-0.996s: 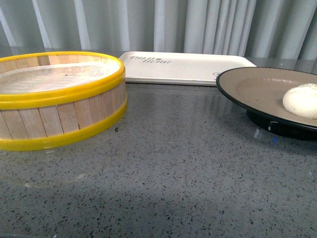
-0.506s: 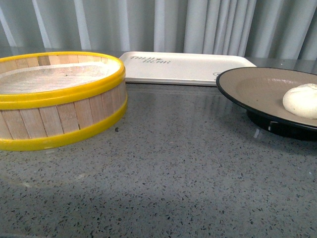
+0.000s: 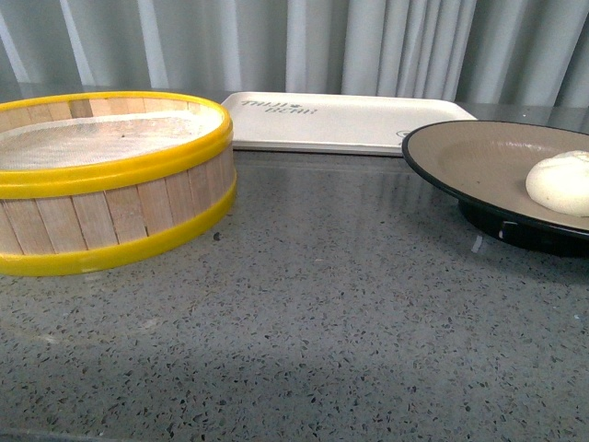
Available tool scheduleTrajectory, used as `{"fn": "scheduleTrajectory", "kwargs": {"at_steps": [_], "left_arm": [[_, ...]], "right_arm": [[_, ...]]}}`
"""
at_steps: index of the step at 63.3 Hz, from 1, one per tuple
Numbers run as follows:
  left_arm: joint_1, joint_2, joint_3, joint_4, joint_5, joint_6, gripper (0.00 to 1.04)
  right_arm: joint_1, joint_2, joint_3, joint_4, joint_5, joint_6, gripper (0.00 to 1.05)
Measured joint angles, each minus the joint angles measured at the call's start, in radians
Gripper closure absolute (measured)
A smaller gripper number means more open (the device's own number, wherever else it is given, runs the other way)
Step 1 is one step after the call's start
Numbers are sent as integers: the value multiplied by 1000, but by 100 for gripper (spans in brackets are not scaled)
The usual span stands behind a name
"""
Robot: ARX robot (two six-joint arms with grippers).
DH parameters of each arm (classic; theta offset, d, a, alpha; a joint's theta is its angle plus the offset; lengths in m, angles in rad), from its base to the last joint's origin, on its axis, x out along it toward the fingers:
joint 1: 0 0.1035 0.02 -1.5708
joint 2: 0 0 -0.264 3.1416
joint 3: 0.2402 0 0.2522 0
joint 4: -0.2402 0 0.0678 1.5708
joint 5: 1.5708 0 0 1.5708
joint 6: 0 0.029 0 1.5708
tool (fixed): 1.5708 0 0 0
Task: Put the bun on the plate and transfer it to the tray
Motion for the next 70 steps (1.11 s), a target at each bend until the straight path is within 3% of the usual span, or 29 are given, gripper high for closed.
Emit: {"fn": "scheduleTrajectory", "kwargs": {"at_steps": [28, 33, 50, 59, 70], "left_arm": [[0, -104, -17, -58, 1, 0, 101], [0, -233, -16, -221, 2, 0, 101], [0, -277, -16, -237, 1, -1, 100], [0, -277, -16, -237, 1, 0, 75], [0, -277, -16, -237, 1, 0, 36]], "right_arm": [[0, 0, 0, 0, 0, 0, 8], [0, 0, 0, 0, 0, 0, 8], [0, 0, 0, 0, 0, 0, 8], [0, 0, 0, 0, 0, 0, 8], [0, 0, 0, 0, 0, 0, 8]]}}
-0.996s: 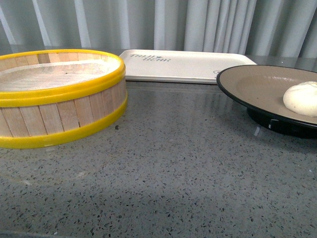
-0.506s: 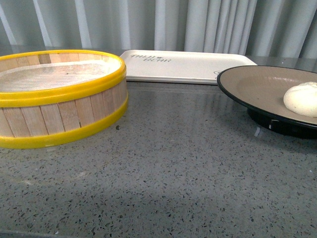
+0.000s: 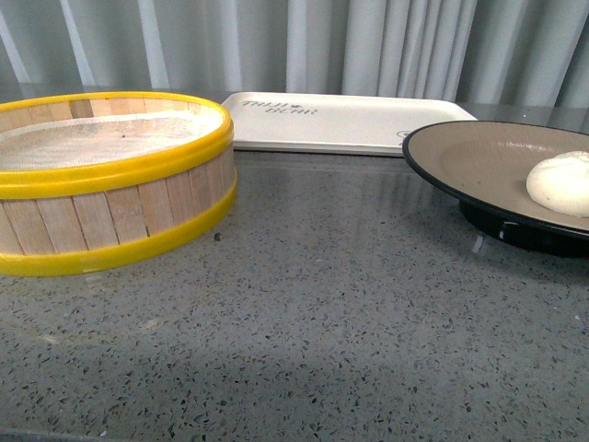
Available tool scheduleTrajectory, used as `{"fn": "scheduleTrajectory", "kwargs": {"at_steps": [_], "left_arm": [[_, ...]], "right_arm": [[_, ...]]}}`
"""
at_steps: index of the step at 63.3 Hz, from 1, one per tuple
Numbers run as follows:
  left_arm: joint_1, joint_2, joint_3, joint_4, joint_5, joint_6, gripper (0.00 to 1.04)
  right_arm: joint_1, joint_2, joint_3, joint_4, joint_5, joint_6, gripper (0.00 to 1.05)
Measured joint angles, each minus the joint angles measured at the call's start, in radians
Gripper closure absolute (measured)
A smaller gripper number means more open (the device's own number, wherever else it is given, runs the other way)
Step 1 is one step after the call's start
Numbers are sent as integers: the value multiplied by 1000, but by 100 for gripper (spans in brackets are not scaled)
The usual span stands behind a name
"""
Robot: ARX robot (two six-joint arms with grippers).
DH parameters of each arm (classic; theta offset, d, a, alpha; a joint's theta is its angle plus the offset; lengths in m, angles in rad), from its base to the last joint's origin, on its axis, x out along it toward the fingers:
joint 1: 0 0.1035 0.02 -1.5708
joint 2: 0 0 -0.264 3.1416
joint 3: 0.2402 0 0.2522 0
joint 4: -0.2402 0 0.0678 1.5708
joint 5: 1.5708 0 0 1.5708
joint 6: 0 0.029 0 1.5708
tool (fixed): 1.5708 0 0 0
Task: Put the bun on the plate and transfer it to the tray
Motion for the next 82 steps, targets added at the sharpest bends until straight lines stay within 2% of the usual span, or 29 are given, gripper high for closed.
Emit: {"fn": "scheduleTrajectory", "kwargs": {"at_steps": [11, 15, 20, 22, 25, 33, 39, 43, 46, 51, 54, 58, 60, 69, 76, 82], "left_arm": [[0, 0, 0, 0, 0, 0, 8], [0, 0, 0, 0, 0, 0, 6], [0, 0, 0, 0, 0, 0, 7], [0, 0, 0, 0, -3, 0, 7], [0, 0, 0, 0, 1, 0, 7], [0, 0, 0, 0, 0, 0, 7], [0, 0, 0, 0, 0, 0, 7], [0, 0, 0, 0, 0, 0, 7], [0, 0, 0, 0, 0, 0, 7], [0, 0, 0, 0, 0, 0, 7], [0, 0, 0, 0, 0, 0, 7], [0, 0, 0, 0, 0, 0, 7], [0, 0, 0, 0, 0, 0, 7], [0, 0, 0, 0, 0, 0, 7], [0, 0, 0, 0, 0, 0, 7], [0, 0, 0, 0, 0, 0, 7]], "right_arm": [[0, 0, 0, 0, 0, 0, 8], [3, 2, 0, 1, 8, -5, 8], [69, 91, 12, 89, 288, -123, 8], [71, 146, 22, 140, 349, -151, 8], [50, 227, 39, 214, 361, -177, 8], [-61, 484, 118, 426, 248, -135, 8], [-150, 692, 212, 518, 121, -7, 8], [-208, 842, 294, 502, 19, 150, 8], [-241, 944, 359, 451, -72, 323, 8], [-248, 1007, 418, 403, -179, 576, 8], [-245, 1012, 436, 390, -218, 668, 8], [-240, 1006, 458, 369, -295, 888, 8], [-241, 1004, 459, 361, -315, 948, 8], [-272, 1004, 459, 332, -363, 1100, 8], [-330, 1025, 459, 313, -409, 1139, 8], [-341, 1067, 462, 318, -438, 1150, 8]]}}
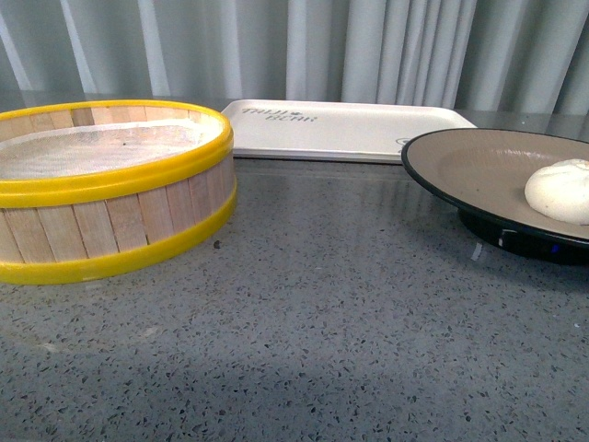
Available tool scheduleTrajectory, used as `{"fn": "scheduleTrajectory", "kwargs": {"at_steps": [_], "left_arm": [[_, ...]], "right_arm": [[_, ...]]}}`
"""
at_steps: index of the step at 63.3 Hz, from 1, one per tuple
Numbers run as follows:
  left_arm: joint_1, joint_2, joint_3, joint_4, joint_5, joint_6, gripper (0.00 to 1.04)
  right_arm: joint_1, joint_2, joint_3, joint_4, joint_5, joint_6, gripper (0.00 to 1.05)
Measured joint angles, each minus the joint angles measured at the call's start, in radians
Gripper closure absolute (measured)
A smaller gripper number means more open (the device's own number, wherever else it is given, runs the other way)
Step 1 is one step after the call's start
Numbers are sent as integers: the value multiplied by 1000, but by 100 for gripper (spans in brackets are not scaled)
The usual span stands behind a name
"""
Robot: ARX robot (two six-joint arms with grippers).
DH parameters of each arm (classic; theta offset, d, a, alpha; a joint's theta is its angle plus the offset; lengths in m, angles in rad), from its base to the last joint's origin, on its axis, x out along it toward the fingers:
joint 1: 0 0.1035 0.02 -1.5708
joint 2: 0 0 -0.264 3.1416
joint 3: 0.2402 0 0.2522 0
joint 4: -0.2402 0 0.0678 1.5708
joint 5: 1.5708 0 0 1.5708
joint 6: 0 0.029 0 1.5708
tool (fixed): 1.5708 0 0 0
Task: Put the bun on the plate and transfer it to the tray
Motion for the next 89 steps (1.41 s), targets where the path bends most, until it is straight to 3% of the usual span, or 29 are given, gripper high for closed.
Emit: {"fn": "scheduleTrajectory", "kwargs": {"at_steps": [18, 35, 56, 69, 89], "left_arm": [[0, 0, 0, 0, 0, 0, 7], [0, 0, 0, 0, 0, 0, 7], [0, 0, 0, 0, 0, 0, 7], [0, 0, 0, 0, 0, 0, 7], [0, 0, 0, 0, 0, 0, 7]], "right_arm": [[47, 167, 80, 103, -63, 53, 8], [179, 232, 97, 153, -67, 159, 9], [198, 232, 95, 149, -60, 164, 71], [195, 237, 84, 146, -62, 145, 101], [170, 228, 87, 216, -103, 123, 102]]}}
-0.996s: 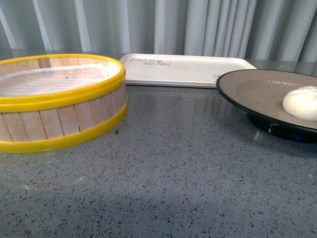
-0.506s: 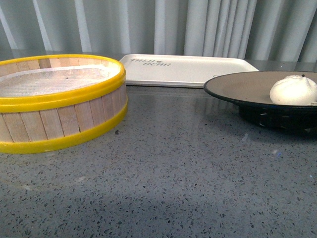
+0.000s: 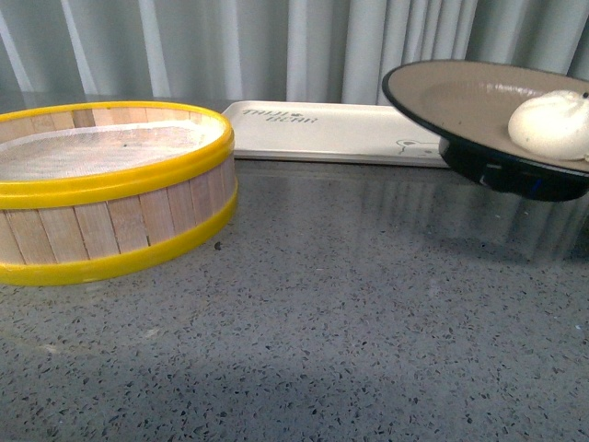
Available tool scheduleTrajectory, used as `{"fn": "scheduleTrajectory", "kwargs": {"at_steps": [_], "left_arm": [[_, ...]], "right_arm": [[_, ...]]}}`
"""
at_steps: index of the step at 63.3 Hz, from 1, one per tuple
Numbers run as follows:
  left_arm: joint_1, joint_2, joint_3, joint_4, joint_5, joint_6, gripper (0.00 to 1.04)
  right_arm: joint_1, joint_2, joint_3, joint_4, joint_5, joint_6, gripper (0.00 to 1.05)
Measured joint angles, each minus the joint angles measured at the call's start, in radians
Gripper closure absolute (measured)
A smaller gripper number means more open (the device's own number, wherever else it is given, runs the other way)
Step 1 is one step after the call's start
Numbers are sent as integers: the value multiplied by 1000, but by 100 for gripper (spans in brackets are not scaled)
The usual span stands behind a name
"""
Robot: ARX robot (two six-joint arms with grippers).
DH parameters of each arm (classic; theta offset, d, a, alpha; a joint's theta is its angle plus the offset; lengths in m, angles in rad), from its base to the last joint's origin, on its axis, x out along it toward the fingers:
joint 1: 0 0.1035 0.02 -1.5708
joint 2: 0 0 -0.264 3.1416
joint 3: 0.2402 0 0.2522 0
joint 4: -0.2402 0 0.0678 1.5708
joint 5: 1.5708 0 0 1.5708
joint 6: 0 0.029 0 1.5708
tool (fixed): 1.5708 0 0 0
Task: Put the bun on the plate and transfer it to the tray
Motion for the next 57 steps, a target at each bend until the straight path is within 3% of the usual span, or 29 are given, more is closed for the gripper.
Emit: {"fn": "scheduleTrajectory", "kwargs": {"at_steps": [18, 32, 57], "left_arm": [[0, 0, 0, 0, 0, 0, 7], [0, 0, 0, 0, 0, 0, 7], [0, 0, 0, 0, 0, 0, 7]], "right_arm": [[-51, 166, 257, -31, -16, -13, 102], [10, 371, 544, -113, -1, 24, 102], [77, 624, 848, -280, 56, 56, 102]]}}
